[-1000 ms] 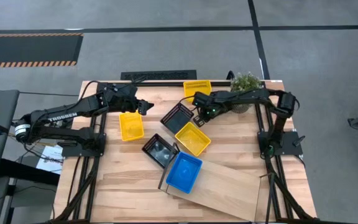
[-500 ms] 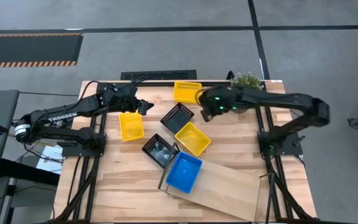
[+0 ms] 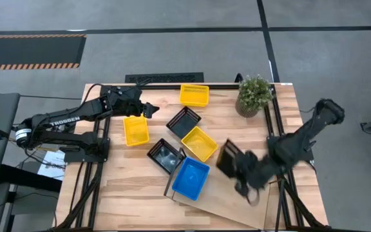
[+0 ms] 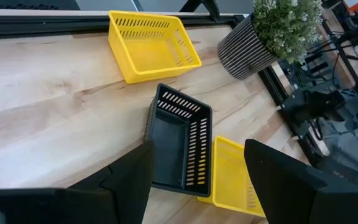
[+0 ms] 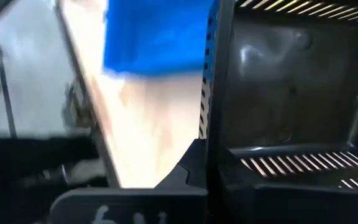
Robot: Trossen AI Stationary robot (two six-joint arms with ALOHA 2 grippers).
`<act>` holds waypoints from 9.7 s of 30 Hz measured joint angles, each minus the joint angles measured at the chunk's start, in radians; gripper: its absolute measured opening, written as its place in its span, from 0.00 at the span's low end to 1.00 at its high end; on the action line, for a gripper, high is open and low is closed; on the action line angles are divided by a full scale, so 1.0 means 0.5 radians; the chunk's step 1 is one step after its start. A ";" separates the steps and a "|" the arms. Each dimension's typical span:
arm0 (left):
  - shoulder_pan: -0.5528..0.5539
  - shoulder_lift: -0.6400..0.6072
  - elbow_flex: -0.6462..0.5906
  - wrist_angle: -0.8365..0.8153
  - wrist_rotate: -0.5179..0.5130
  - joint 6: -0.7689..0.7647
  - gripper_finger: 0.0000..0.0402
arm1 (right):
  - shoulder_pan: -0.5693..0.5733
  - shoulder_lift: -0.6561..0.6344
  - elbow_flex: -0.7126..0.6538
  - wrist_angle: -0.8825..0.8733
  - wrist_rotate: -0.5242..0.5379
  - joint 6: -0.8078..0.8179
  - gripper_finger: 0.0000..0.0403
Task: Stack baskets on shelf by color
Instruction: Put the top right black bin on the shelf, then put the bottom right yellow bin on the shelf, then stack the top yellow bin on top of the yellow bin on the shelf
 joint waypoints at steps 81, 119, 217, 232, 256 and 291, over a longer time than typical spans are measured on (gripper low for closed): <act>0.000 0.001 0.000 -0.078 0.210 0.169 0.59 | -0.010 1.345 2.117 -1.463 -0.199 -0.293 0.46; 0.000 -0.001 0.000 -0.216 0.215 0.198 0.59 | -1.161 0.426 0.421 -0.556 -0.213 -1.872 0.49; -0.003 -0.001 -0.001 -0.301 0.120 0.207 0.59 | 0.612 1.112 1.027 -0.940 -0.637 0.503 0.02; -0.003 -0.001 0.000 -0.301 0.119 0.195 0.59 | 0.637 1.202 1.027 -0.729 -0.743 0.450 0.17; -0.004 -0.001 -0.001 -0.300 0.165 0.206 0.59 | 0.314 1.184 1.999 -1.531 -0.519 -0.248 0.42; -0.004 -0.004 0.000 -0.372 0.018 0.110 0.59 | -2.131 1.078 1.143 -0.374 -0.455 -2.661 0.46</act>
